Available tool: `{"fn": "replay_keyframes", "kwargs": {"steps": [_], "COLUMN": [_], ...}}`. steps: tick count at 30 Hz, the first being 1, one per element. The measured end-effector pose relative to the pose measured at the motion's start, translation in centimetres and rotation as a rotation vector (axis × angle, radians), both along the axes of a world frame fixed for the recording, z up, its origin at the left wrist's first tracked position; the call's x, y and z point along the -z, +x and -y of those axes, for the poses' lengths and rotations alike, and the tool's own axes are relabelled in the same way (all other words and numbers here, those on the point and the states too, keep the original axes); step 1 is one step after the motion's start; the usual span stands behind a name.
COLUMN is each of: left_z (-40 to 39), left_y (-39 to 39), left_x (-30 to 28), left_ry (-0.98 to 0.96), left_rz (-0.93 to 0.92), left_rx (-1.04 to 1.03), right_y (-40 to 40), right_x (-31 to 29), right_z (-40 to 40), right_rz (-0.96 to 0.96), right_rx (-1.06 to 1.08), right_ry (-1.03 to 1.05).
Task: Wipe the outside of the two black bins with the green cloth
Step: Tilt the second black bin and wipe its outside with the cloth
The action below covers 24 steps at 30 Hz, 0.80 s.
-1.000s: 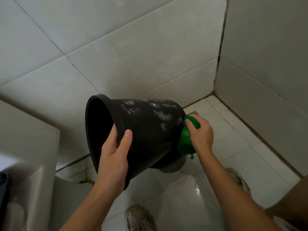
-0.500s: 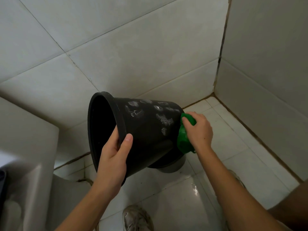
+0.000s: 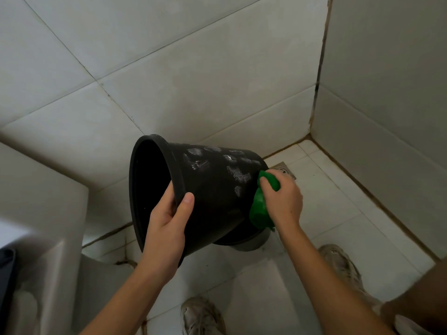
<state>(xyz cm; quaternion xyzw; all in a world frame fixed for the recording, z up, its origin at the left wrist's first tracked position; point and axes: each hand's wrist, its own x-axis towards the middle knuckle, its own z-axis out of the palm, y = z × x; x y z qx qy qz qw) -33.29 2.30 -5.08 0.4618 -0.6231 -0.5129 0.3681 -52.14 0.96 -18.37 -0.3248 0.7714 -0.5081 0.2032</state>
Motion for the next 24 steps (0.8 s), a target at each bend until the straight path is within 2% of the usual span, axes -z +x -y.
{"fn": "replay_keyframes", "kwargs": {"steps": [6,10,12,16,18,24], "left_z": [0.2,0.2,0.1,0.0,0.0,0.4], "left_y": [-0.1,0.2,0.2,0.1,0.0,0.0], "left_x": [0.2,-0.1,-0.2,-0.2,-0.1,-0.2], "left_ry": [0.021,0.041,0.05,0.026,0.02,0.032], "left_rz": [-0.023,-0.038,-0.033,-0.002,0.014,-0.011], "left_rx": [-0.004,-0.019,-0.021,-0.028,-0.033,-0.039], "right_y": [5.2,5.7,4.8,0.7,-0.1,3.3], "right_x": [-0.6,0.0,0.0,-0.7,-1.7,-5.4], "right_z": [-3.9,-5.0,-4.5,-1.5,-0.5,-1.5], "right_rz": [-0.123,-0.212,-0.216,-0.021,-0.042,-0.316], "right_rx": [-0.161,-0.239,-0.232,0.002,0.03,-0.358], "right_ry": [-0.262,-0.319,-0.273,-0.013,0.041,-0.207]}}
